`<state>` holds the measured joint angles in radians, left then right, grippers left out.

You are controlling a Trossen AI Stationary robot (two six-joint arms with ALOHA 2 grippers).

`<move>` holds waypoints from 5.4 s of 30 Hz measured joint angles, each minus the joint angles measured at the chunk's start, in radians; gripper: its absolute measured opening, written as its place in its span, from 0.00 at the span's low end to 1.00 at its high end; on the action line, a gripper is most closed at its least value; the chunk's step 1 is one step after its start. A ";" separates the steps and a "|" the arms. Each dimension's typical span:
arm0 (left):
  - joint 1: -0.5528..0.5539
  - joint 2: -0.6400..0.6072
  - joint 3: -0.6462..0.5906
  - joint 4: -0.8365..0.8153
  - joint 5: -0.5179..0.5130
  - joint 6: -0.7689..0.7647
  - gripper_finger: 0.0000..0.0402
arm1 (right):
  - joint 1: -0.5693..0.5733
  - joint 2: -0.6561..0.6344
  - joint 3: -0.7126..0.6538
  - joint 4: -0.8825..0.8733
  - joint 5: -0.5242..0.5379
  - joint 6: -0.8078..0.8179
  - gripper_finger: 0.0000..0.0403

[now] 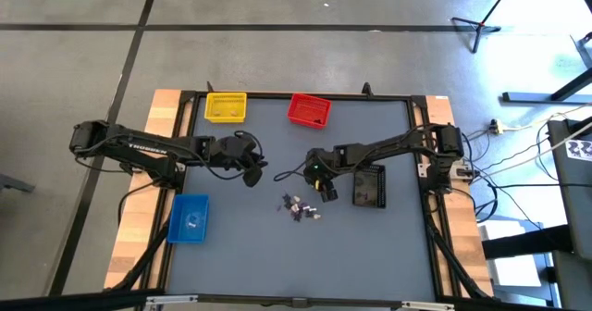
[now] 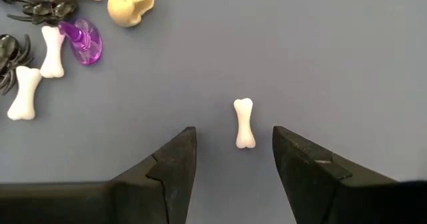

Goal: Sort Halloween decoration
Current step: Put the white bone toy into the blue bin

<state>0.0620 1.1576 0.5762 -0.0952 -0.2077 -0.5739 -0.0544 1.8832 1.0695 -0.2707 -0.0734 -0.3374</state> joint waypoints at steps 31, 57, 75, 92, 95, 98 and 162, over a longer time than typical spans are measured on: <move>0.000 0.001 0.000 0.000 -0.001 0.008 0.31 | 0.001 0.001 0.000 0.006 0.004 -0.001 0.07; 0.000 0.001 0.000 0.078 0.173 0.271 0.31 | 0.002 0.002 0.213 -0.007 0.046 -0.001 0.07; 0.000 0.001 0.000 0.173 0.113 0.334 0.31 | 0.002 0.002 0.312 0.106 0.021 -0.001 0.07; 0.000 0.001 0.000 0.171 0.121 0.350 0.31 | 0.002 0.001 0.312 0.149 0.009 0.000 0.07; 0.000 0.001 0.000 0.171 0.121 0.350 0.31 | 0.002 0.001 0.312 0.147 0.009 0.000 0.07; 0.000 0.001 0.000 0.171 0.120 0.349 0.31 | 0.002 0.001 0.312 0.144 0.009 0.000 0.07; 0.000 -0.020 0.000 0.140 0.163 0.313 0.01 | 0.002 -0.001 0.312 0.121 0.017 0.000 0.37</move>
<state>0.0620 1.1376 0.5766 0.0449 -0.0450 -0.2614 -0.0525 1.8820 1.3815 -0.1493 -0.0562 -0.3375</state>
